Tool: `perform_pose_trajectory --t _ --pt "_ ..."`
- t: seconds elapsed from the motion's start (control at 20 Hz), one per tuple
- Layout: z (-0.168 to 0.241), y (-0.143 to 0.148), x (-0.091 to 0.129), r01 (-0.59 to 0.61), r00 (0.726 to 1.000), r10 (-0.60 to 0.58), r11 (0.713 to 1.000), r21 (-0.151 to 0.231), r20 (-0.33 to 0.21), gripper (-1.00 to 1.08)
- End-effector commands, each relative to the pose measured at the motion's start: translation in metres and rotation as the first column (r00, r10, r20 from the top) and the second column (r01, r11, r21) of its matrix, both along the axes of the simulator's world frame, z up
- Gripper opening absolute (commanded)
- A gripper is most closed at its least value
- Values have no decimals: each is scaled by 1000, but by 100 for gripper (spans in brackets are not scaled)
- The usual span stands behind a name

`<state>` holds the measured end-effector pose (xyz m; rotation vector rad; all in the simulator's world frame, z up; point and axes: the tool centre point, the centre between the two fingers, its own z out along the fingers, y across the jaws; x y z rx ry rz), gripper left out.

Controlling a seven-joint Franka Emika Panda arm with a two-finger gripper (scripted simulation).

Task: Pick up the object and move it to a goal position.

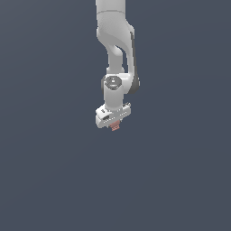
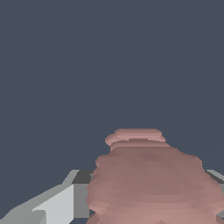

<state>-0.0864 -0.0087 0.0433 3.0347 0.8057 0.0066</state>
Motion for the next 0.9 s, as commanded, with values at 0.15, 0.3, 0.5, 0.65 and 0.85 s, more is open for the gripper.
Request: perform_pose_trajectory --t 0.15,0.3,0.5,0.65,0.85 --pt "4 5 11 0 999 0 1000 0 37 -100" --pt "10 10 24 1 997 -1 1000 0 79 -100" --pt "22 19 47 3 987 -3 1000 0 160 -100" --pt "36 29 69 5 971 -5 1000 0 237 -100" --pt "59 43 99 7 937 -7 1000 1 349 -100"
